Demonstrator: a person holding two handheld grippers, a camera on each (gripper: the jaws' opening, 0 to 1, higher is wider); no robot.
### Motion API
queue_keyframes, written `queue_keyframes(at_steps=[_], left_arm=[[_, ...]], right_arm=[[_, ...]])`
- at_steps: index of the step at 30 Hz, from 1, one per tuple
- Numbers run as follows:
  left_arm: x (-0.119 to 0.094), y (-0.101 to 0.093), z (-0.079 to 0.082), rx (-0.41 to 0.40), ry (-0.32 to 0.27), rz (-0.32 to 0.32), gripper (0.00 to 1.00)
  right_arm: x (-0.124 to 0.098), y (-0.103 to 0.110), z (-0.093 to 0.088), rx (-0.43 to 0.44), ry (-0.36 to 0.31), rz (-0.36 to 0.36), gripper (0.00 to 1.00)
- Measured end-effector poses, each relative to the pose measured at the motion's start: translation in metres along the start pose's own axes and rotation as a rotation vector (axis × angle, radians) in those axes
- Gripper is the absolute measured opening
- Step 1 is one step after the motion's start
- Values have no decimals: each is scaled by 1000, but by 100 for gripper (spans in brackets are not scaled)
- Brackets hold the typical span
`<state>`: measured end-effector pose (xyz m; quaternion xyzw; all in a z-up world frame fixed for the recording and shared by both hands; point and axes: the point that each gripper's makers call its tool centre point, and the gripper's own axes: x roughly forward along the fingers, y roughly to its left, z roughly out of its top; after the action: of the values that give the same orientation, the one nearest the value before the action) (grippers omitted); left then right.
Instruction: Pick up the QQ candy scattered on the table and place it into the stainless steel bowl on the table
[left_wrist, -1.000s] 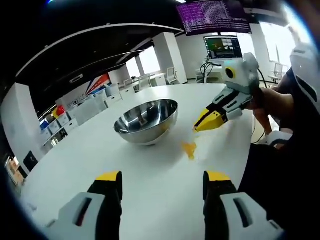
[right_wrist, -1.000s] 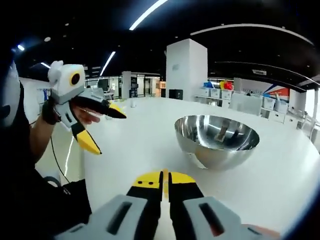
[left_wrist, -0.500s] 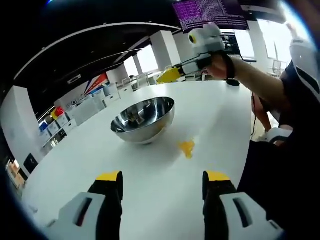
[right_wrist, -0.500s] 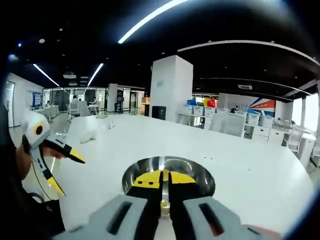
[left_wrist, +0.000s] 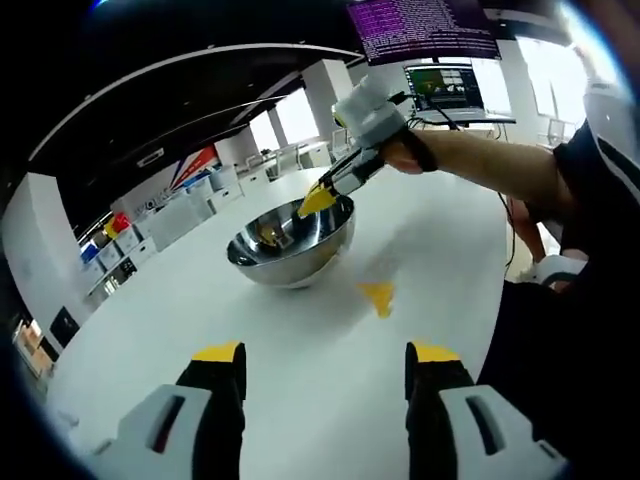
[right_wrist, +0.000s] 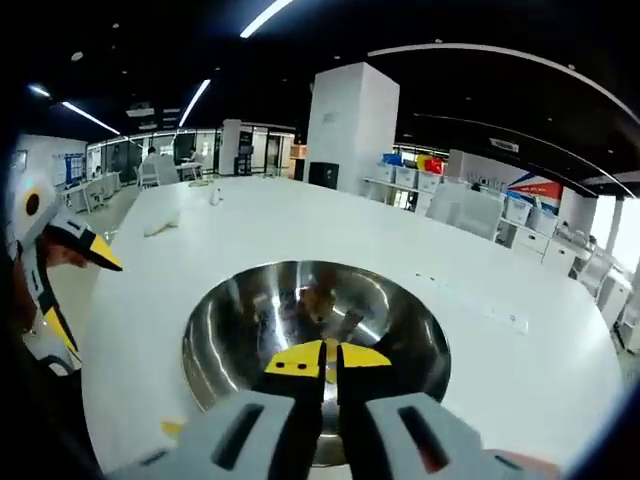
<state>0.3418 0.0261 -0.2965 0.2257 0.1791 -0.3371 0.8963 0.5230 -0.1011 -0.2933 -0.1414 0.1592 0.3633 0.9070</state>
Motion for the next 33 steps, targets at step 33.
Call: queue_keyframes(at_steps=[33], left_arm=[[-1,-3,0,1,-14,-4,64]], right_arm=[[8,0,-19,-60,78,3,11]])
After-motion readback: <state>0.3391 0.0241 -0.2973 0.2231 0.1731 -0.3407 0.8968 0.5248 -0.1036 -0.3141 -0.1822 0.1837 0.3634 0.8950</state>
